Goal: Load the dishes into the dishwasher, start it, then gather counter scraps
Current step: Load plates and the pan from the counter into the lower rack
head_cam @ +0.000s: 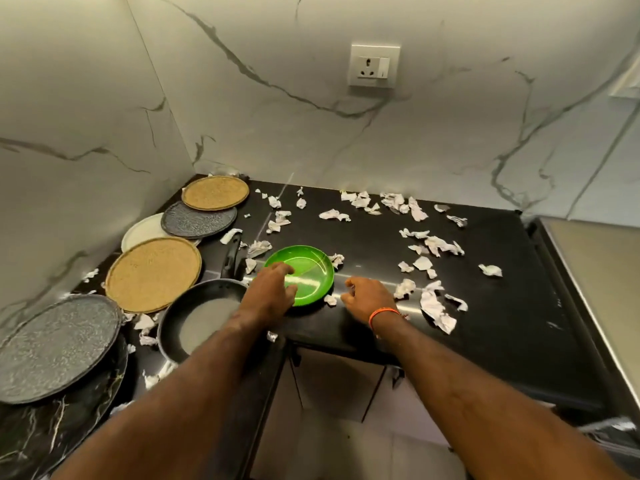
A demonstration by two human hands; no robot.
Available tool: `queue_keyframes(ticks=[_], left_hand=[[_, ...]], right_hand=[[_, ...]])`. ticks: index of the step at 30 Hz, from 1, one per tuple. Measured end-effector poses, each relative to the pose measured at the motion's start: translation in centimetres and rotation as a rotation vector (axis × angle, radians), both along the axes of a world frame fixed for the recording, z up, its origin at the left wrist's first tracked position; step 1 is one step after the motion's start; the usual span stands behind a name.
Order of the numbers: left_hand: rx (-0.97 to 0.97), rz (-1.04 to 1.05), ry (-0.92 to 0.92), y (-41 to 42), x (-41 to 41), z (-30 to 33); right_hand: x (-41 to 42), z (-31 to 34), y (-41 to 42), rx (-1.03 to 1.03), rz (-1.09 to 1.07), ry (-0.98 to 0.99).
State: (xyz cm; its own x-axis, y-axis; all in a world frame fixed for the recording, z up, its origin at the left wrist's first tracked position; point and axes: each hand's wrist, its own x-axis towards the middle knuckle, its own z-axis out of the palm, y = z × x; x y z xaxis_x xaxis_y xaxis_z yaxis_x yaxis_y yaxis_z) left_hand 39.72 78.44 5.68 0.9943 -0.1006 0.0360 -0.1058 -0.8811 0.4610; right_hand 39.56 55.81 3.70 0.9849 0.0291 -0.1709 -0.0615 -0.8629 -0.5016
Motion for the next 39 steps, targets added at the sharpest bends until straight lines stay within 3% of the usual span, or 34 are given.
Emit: queue_keyframes(ticks=[6,14,20,29,36,39], left_hand=[[0.048,0.072,0.158,2.9,5.6,-1.3],[-0.128,0.229,0.192,2.2,8.4,-1.8],[-0.246,0.312,0.244,0.4,8.2,-1.4],[-0.280,0.034,0.096,-10.1,3.0,1.1],[-0.667,-0.254,0.290,-20.7,-3.9,1.7],[-0.712,-0.394,0.360,-25.4,-7.4,2.0]], right_hand=[[3.9,-1.8,3.2,0.134,-0.061,0.113],[6.2,-5.0,3.7,0.328,-0.210,0.139],[3.5,-1.8,0.6,0.492,-0.320,0.094],[-4.8,1.6,-9.5,0.442,-0.511,-0.081],[-15.2,1.3,-19.5,0.352,-0.707,-0.140],[-20.3,0.7,-23.6,0.348,-0.813,-0.147]])
